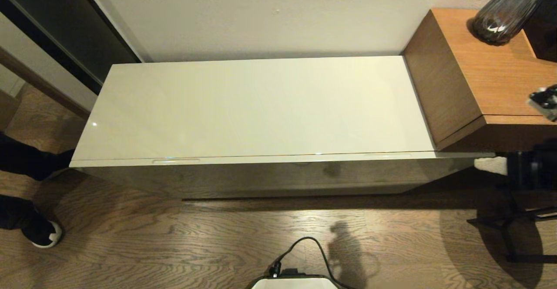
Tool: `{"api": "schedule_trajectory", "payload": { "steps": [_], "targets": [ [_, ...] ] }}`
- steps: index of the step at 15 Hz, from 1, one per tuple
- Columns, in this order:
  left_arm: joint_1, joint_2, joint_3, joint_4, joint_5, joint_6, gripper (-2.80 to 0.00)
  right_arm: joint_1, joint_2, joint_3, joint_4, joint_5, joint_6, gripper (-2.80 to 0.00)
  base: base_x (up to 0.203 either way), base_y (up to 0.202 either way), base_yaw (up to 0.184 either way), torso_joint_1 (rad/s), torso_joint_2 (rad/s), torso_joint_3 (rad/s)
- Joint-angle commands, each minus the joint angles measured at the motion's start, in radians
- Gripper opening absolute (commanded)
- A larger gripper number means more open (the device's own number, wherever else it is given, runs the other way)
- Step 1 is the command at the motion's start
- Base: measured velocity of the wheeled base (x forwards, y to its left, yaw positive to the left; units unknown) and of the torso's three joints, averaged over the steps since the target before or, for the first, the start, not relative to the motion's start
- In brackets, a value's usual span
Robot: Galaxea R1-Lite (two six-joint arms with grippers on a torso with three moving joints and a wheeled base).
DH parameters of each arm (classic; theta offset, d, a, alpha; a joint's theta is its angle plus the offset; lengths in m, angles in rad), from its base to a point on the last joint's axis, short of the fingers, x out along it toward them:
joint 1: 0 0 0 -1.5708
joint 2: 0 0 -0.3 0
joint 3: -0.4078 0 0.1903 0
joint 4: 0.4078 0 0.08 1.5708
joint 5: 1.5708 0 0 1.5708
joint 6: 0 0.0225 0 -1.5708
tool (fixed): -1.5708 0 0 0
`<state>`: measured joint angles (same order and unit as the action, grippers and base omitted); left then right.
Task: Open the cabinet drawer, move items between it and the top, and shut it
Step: Open the drawer
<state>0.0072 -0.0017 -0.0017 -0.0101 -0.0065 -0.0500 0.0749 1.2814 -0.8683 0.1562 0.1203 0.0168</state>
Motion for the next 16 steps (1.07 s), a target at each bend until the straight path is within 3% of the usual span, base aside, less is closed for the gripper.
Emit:
{"api": "schedule_trajectory", "payload": {
  "steps": [1,5,16],
  "targets": [
    [0.0,0.002,0.0,-0.001,0.0,-0.001,-2.8,0.048,0.201,-0.045,-0.046,-0.008,0.027,-2.8,0.0,0.0,0.0,0.0,0.0,0.0],
    [0.0,0.002,0.0,-0.001,0.0,-0.001,-2.8,0.114,0.337,-0.08,-0.204,-0.083,0.059,-2.8,0.0,0.0,0.0,0.0,0.0,0.0],
    [0.0,0.002,0.0,-0.001,0.0,-0.001,-2.8,0.128,0.511,-0.192,-0.227,-0.099,0.111,-2.8,0.0,0.0,0.0,0.0,0.0,0.0]
  ]
}}
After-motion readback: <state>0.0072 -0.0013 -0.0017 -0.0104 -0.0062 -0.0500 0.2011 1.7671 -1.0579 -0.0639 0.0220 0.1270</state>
